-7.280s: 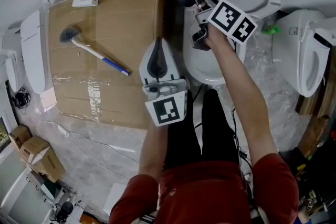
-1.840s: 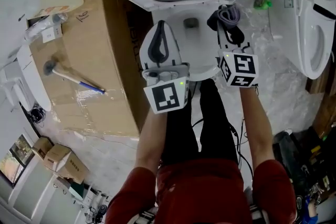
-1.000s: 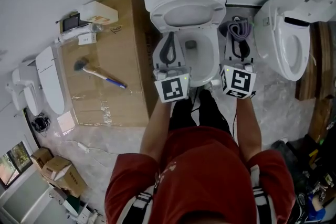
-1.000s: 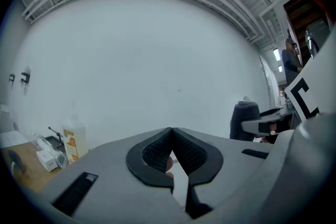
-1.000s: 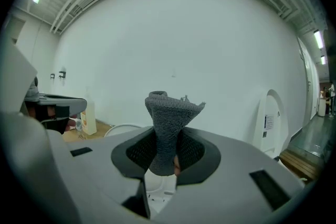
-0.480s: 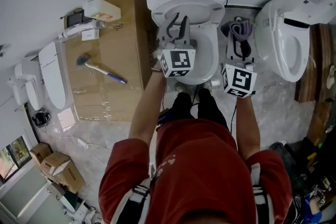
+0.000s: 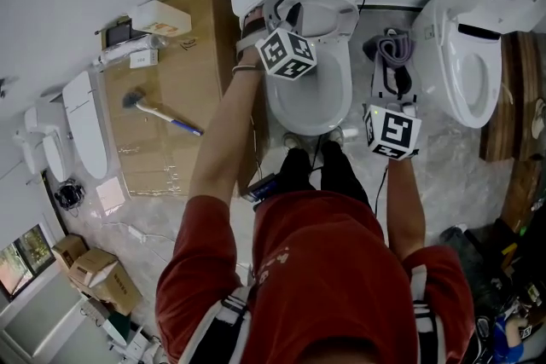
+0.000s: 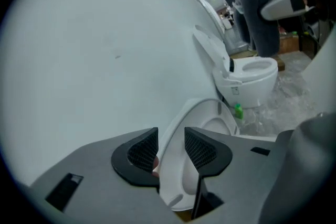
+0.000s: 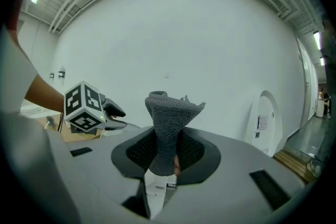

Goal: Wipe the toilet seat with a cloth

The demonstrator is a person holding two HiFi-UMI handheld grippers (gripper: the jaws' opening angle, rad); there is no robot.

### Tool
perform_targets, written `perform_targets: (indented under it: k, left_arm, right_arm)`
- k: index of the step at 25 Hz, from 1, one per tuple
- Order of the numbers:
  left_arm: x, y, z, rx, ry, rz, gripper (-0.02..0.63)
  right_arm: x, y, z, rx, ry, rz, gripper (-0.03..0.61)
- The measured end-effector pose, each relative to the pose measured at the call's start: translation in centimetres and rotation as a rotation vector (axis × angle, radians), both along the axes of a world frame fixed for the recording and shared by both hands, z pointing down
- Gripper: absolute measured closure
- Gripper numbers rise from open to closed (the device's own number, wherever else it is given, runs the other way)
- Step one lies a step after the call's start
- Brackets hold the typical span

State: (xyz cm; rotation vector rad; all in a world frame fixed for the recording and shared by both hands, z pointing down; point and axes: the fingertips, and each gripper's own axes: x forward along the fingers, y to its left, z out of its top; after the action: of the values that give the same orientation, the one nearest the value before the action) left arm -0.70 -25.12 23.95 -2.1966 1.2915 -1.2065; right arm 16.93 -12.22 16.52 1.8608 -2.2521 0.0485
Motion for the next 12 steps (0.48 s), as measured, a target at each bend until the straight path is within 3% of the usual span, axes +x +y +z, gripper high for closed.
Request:
perform_targets:
  k: [6,12]
  left_arm:
    - [0.4,-1.6,1.9,-0.024,-0.215,0.074,0.453]
    - [0.4,-2.1,2.7,-0.014,-0.259,0.071,0.481]
  right_arm:
    - [0.8,0.4,0.6,-0.014,0.000,0.014,0.491]
    - [1.0,0.4,1.0,-0.024,0.002,0.015,0.491]
